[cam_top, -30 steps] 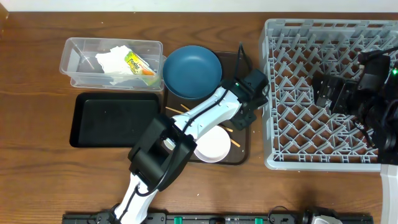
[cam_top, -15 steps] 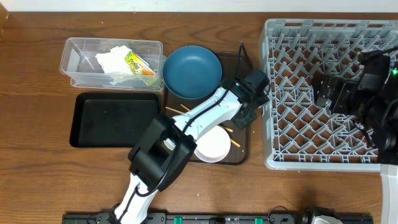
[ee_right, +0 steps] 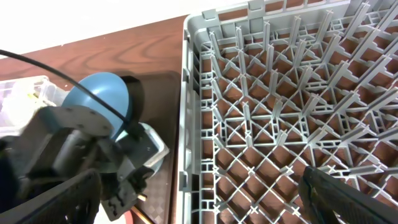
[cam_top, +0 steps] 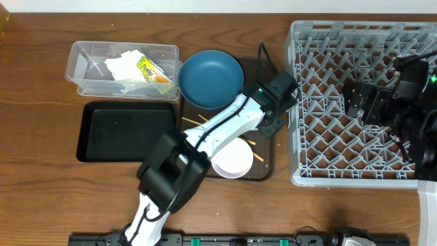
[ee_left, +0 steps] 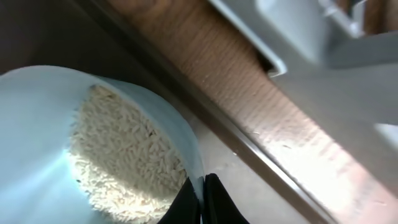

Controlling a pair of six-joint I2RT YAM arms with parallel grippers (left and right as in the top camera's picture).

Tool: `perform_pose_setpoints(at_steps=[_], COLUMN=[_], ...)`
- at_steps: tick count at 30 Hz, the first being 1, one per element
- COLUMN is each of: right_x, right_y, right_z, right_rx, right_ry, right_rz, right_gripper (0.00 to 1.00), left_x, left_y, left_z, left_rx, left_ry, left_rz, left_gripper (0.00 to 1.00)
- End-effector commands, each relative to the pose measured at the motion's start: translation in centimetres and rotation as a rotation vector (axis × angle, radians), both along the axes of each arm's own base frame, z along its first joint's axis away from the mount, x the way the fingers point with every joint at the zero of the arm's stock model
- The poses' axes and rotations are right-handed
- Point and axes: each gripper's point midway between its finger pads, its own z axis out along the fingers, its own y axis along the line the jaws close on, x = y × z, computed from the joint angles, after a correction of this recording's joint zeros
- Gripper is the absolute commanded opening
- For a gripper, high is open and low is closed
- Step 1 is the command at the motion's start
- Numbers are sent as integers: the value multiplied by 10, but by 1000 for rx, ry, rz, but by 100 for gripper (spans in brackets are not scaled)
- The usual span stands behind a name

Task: Sort waste into correct bins and load items into the dishwasher rack
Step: 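Lift the rice bowl with the left gripper and carry it over the black tray, then tilt the rice bowl to pour the rice onto the black tray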

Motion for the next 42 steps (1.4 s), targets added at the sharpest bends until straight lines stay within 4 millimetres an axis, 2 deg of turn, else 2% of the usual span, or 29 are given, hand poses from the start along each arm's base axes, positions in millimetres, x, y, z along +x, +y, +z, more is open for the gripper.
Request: perform_pose_setpoints(at_steps=[1, 6, 10, 14, 19, 26, 29, 35, 42], right_x=[1, 0, 0, 0, 0, 0, 0, 0, 0], right_y=[-2, -2, -2, -2, -2, -2, -2, -2, -2], right_z=[5, 5, 5, 5, 5, 4, 3, 3, 3], right_rx=[3, 4, 4, 4, 4, 4, 5, 5, 6], right_ry=[-10, -9, -8, -8, -8, -6, -2, -3, -3], right_rz=[-10, -10, -10, -10, -10, -10, -10, -10, -10], right_gripper=[99, 99, 99, 99, 99, 99, 99, 99, 99], left_x=[5, 8, 14, 19, 17, 15, 11, 5, 13], left_y=[-5, 11, 48, 101, 168, 241, 261, 281, 308], left_z=[59, 107, 136, 150, 149, 124, 111, 95, 117], left_rx=[-109, -188, -230, -231, -212, -232, -301, -515, -874], left_ry=[-68, -100, -77, -17, 109, 279, 367, 487, 517], left_rz=[60, 160, 340, 548, 729, 925, 956, 946, 939], left_gripper=[6, 6, 6, 6, 6, 6, 7, 6, 6])
